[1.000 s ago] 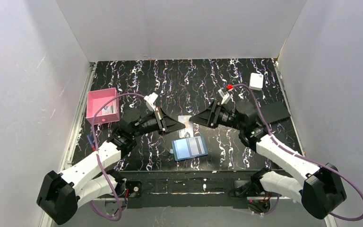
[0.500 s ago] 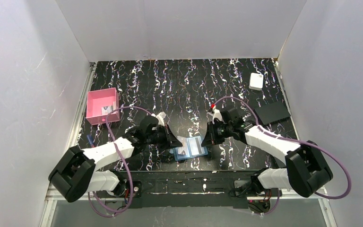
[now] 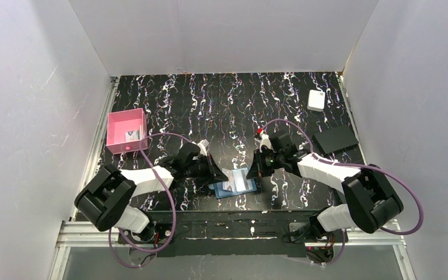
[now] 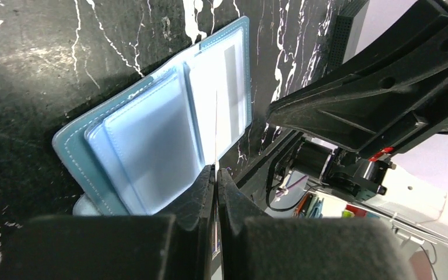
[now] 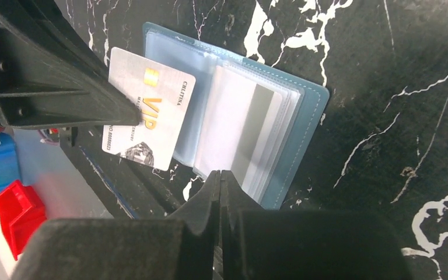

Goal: Put the credit cards into the card holder
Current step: Insert the credit card into the card holder.

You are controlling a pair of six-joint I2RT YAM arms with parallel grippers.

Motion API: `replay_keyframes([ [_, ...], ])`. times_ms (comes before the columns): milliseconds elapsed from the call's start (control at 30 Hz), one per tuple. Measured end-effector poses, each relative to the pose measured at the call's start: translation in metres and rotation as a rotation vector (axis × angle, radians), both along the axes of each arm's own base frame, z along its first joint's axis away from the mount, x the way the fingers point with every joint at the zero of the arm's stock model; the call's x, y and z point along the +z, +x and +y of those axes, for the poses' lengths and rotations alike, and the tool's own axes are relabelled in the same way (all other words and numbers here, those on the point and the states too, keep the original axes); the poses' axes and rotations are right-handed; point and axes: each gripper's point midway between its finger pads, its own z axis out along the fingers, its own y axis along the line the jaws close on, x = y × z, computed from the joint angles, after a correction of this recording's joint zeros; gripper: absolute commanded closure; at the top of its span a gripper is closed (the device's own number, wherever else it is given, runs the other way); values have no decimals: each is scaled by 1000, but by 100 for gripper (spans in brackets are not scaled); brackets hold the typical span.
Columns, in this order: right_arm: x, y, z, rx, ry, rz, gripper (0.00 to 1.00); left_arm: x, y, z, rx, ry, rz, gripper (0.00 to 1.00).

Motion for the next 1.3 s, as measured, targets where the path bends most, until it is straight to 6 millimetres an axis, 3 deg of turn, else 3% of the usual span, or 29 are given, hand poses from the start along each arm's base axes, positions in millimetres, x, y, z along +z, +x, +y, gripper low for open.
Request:
replay_keyframes([
  [367,-26,-1,-7,7,-60,21,94,-18,-15,3,11,-31,85,100],
  [700,-25,5,-3,9,-43,-6,94,-12,-13,-3,13,-81,89,100],
  [1300,-26,6,0,16,-24,-8,95,-12,-21,4,6,-90,61,100],
])
